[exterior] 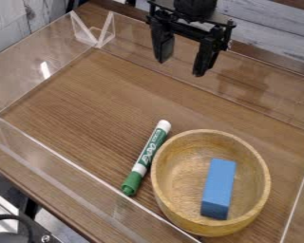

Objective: Remove the blue block from inside the brown bowl and put it on the table

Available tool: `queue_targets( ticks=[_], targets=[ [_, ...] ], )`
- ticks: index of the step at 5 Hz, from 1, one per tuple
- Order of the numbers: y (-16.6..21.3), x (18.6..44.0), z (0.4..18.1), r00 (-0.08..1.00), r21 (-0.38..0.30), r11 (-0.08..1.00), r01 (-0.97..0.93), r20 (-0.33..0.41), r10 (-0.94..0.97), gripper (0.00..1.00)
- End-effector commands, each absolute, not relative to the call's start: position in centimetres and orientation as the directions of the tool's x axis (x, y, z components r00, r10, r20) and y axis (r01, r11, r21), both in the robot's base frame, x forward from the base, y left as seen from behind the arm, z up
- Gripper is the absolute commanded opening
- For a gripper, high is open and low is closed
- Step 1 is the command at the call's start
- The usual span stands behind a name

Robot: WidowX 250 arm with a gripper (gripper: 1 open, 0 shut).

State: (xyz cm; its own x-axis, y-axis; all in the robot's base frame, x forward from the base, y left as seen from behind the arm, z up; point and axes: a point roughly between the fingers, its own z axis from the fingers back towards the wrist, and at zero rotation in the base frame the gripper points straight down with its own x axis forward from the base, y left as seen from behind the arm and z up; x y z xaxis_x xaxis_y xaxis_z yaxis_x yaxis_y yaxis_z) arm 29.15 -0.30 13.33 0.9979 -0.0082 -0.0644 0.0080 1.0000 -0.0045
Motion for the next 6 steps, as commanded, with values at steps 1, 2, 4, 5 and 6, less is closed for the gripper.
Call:
queue_targets(
  ticks=[1, 2, 4, 5, 6],
  targets=[
    [-1.3, 27.9, 13.0, 0.998, -0.007, 1.000, -0.006, -0.069, 0.005, 1.00],
    [-3.2, 25.8, 12.8, 0.998, -0.020, 0.999, -0.033, -0.053, 0.031, 1.00],
    [-5.6, 23.5, 12.6, 0.998, -0.030, 0.998, -0.052, -0.035, 0.050, 1.00],
    [-6.5, 22.7, 12.4, 0.998, -0.033, 0.998, -0.056, -0.021, 0.056, 1.00],
    [-7.4, 21.9, 12.2, 0.998, -0.038, 0.997, -0.066, 0.005, 0.067, 1.00]
  ],
)
